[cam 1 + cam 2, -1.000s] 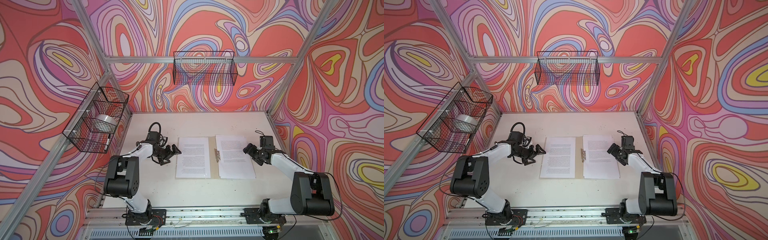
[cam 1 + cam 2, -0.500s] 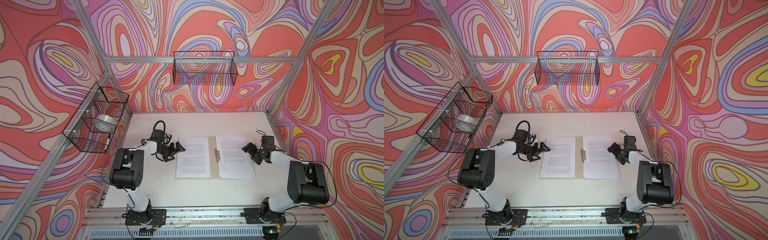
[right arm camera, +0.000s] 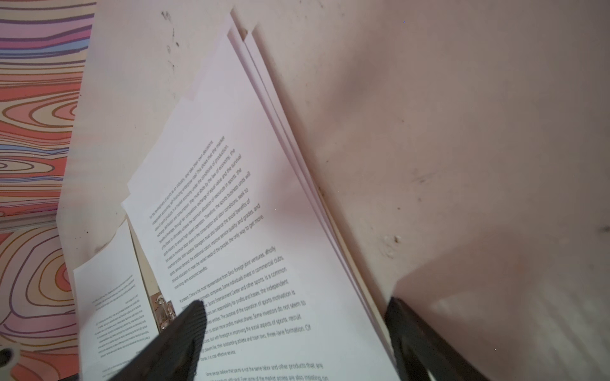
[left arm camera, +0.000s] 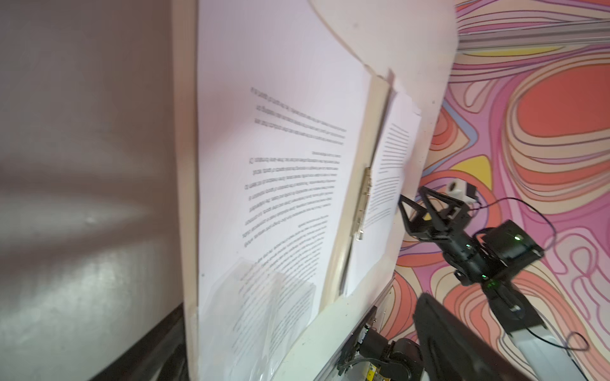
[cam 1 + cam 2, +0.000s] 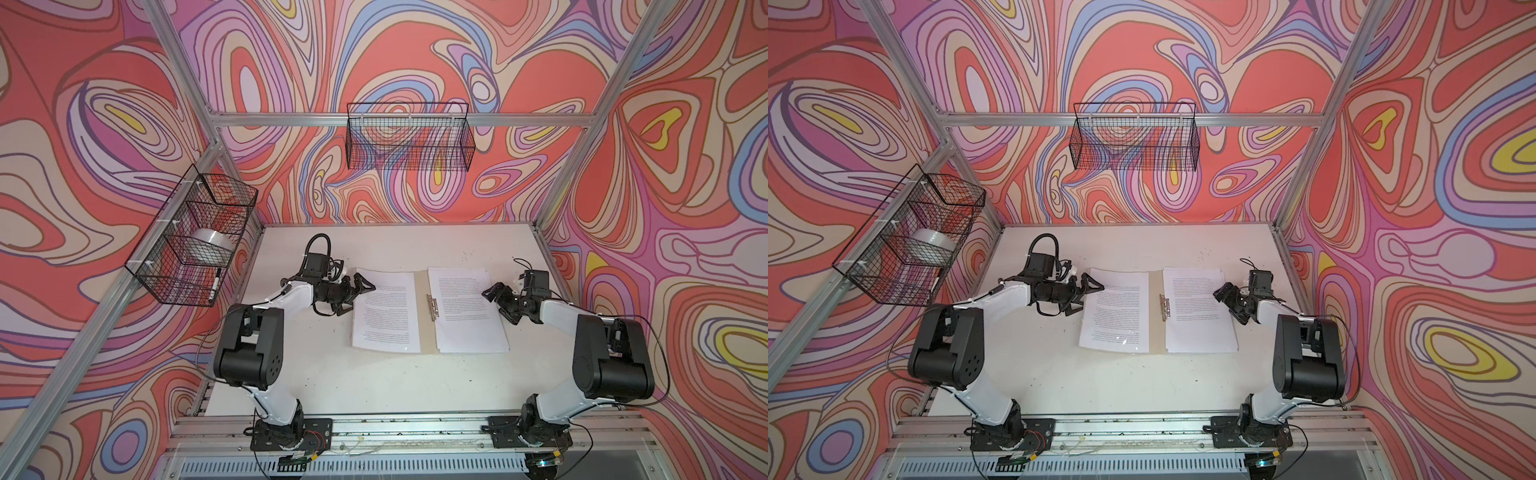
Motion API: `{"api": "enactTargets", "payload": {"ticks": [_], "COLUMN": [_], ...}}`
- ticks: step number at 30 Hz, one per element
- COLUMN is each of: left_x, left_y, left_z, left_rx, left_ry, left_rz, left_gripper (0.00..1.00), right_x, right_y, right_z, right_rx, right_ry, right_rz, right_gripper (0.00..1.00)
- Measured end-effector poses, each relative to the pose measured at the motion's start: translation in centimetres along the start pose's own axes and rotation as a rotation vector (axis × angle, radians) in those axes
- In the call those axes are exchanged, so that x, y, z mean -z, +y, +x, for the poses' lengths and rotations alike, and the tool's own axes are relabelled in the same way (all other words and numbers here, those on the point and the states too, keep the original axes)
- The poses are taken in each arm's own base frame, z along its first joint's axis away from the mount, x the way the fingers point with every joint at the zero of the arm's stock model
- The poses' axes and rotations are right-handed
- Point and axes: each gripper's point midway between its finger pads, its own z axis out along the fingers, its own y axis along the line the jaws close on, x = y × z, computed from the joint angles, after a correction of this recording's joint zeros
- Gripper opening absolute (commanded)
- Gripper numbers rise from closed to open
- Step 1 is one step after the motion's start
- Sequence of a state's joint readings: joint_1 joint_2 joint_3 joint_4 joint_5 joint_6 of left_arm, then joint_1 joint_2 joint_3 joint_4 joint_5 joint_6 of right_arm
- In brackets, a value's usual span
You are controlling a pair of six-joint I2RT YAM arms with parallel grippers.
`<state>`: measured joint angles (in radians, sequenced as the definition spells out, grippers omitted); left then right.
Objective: Put the files into the folder
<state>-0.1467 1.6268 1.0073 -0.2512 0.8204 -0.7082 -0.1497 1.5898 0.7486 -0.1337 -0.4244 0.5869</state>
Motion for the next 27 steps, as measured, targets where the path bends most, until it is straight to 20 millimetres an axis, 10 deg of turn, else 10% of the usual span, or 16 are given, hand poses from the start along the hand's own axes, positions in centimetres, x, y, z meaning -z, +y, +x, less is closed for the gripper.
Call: {"api": "enactTargets", "payload": {"ticks": [6, 11, 20, 27], "left_x": [3.9, 3.2, -2.6, -6.0], "left_y": [-10.1, -14.6, -16.8, -15.2], "left_z": [1.8, 5.7, 9.9, 10.0], "left_rx": [-0.214, -0.322, -0.372, -0.311], "left_ry": [-0.031, 0.044, 0.192, 0.235], "left_rz": [0.167, 0.214, 0.187, 0.138], "left_gripper": [1.00, 1.00, 1.00, 1.00], "right_x": [-0.3, -1.1, -3.8, 0.5], "right_y": [1.5, 3.8, 10.1, 7.6], "right_z": [1.4, 3.5, 7.7, 1.1], "right_rx": [0.011, 0.036, 0.008, -0.092], "right_ry": [0.071, 0.129, 0.228, 0.033], "right_rz": [-0.078, -0.126, -0.278, -0.222], "right_gripper": [0.92, 0.96, 0.98, 0.98]}}
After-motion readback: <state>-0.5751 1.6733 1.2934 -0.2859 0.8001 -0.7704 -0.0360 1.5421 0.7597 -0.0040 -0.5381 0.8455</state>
